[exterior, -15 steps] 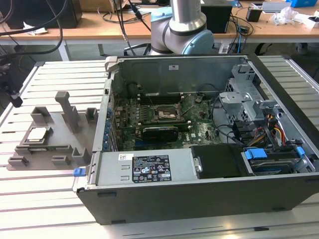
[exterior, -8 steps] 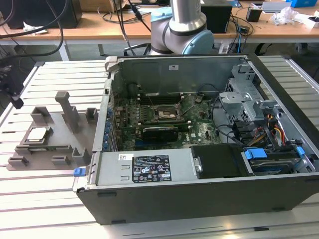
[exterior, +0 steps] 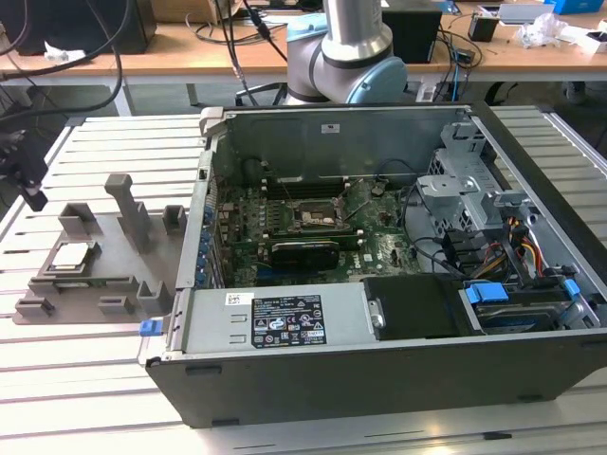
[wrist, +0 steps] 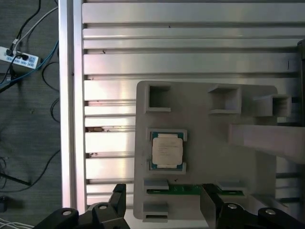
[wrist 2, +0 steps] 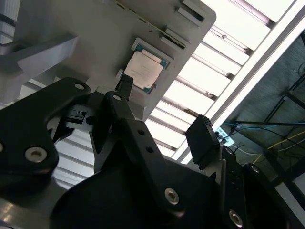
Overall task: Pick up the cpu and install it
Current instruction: 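Pick up the cpu and move it towards the insertion slot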
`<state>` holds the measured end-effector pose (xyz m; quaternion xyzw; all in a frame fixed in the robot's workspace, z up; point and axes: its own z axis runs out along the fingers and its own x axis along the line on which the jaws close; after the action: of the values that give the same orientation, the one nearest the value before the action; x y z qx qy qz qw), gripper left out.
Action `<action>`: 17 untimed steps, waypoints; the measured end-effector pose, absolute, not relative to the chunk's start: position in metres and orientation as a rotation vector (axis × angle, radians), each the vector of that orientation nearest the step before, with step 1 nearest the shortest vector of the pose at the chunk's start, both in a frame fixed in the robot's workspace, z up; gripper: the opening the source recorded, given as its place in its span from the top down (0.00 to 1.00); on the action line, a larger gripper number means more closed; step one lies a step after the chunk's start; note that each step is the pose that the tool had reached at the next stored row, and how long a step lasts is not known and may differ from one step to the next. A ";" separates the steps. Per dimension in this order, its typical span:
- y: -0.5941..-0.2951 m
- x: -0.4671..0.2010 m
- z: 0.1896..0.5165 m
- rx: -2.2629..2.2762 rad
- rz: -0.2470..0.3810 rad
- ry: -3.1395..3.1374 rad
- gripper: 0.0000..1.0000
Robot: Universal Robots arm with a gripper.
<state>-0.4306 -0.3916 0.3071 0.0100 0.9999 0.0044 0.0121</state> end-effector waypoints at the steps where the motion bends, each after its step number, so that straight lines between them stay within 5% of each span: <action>1: -0.392 -0.431 0.306 0.031 0.014 3.117 0.28; 17: -0.392 -0.431 0.294 0.031 0.014 3.117 0.28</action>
<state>-0.4306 -0.3916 0.2940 0.0100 0.9999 0.0044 0.0122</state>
